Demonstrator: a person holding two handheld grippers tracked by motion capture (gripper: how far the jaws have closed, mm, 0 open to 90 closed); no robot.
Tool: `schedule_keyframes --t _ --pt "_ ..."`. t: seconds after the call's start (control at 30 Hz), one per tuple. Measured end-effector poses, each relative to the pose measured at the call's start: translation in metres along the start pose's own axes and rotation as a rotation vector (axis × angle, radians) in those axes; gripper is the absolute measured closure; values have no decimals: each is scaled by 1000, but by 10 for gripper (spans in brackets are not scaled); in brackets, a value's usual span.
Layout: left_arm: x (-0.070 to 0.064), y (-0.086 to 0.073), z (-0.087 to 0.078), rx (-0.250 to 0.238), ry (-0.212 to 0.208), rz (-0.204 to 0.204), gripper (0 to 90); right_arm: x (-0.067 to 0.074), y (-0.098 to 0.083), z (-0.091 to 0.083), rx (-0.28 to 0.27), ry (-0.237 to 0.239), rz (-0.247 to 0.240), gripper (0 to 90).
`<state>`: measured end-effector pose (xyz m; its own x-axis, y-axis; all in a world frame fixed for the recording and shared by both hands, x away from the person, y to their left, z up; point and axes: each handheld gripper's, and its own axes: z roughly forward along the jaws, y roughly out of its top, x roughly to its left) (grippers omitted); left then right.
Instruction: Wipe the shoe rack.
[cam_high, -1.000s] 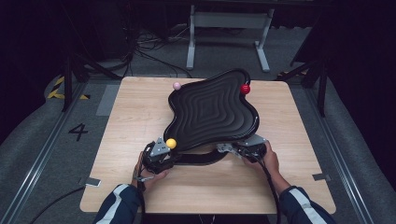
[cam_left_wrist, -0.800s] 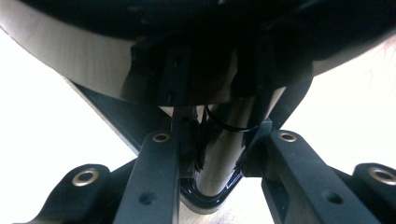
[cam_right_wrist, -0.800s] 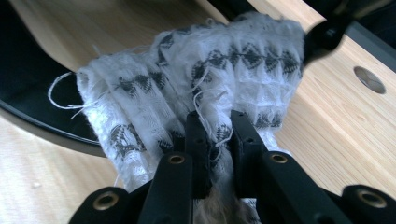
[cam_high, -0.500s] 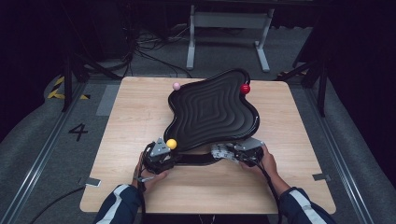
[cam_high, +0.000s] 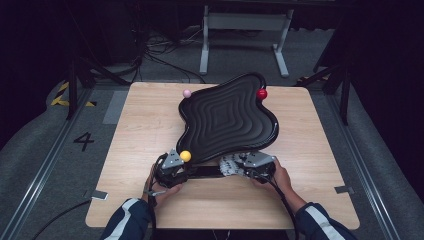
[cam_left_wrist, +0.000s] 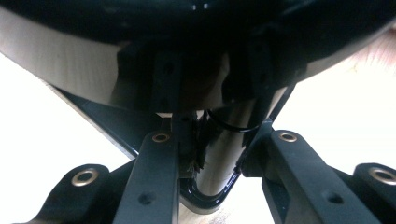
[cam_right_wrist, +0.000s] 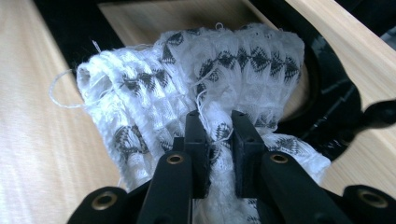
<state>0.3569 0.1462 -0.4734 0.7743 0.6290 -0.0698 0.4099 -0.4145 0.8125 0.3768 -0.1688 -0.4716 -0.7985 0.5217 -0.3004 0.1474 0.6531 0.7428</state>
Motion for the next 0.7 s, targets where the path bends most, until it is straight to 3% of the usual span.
schedule_keyframes --t 0.2,0.47,0.5,0.6,0.7 --pt "1 -1 1 -10 -8 -1 730 -8 -4 -1 7 -24 5 798" --pt "1 -2 0 -2 -4 -5 726 -23 -10 -4 20 -123 48 806" --pt "1 -4 1 0 -9 -13 723 -32 -17 -3 43 -159 72 806" --pt "0 -4 2 2 -10 -4 723 -42 -27 -4 24 -147 117 804" --pt "-1 -3 2 17 -14 -7 724 -42 -28 -5 21 -143 112 805"
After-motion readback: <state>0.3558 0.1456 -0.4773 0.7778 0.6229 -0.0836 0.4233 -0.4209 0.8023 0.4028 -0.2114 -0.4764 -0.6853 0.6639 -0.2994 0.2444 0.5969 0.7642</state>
